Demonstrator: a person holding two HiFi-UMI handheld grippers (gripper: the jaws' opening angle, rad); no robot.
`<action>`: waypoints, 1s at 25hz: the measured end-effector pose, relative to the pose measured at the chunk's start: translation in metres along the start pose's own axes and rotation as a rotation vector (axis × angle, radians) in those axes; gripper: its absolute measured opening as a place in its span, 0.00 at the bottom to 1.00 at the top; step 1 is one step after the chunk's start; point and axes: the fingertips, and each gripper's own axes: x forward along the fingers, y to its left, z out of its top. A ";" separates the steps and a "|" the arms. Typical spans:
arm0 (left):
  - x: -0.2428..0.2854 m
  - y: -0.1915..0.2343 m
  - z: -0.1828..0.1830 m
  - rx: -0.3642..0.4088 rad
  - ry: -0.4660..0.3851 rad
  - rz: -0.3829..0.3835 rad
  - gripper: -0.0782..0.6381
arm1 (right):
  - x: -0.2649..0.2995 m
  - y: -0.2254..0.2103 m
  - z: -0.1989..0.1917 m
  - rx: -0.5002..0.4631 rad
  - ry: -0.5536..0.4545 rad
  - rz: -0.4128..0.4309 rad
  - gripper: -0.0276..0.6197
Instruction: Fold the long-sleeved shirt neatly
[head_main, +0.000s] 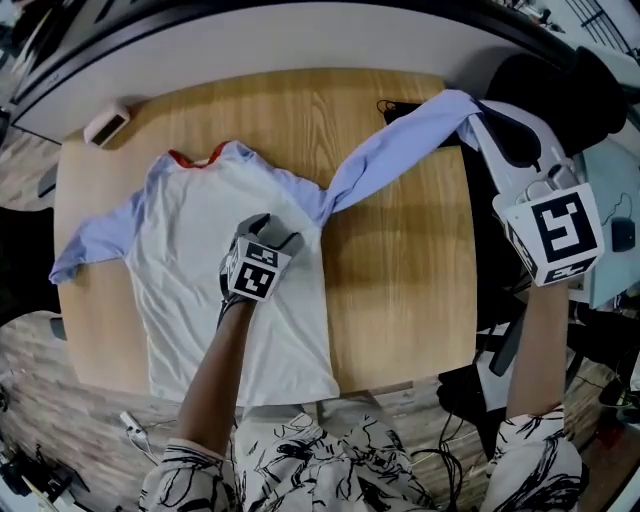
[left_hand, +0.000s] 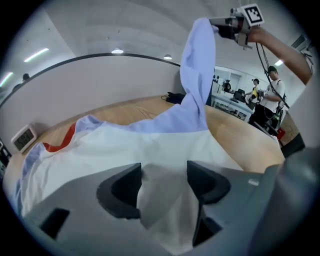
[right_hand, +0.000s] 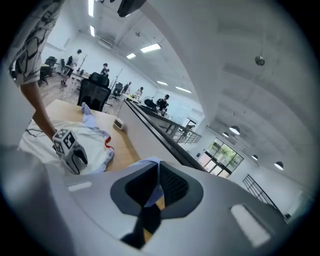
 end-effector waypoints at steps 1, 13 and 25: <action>-0.003 0.000 0.002 -0.004 -0.013 -0.015 0.53 | 0.007 0.011 0.027 -0.008 -0.028 0.032 0.08; -0.195 0.057 0.014 0.052 -0.269 0.045 0.56 | 0.105 0.217 0.184 -0.174 -0.070 0.440 0.08; -0.327 0.155 -0.071 -0.047 -0.364 0.171 0.57 | 0.227 0.424 0.147 -0.147 0.077 0.720 0.08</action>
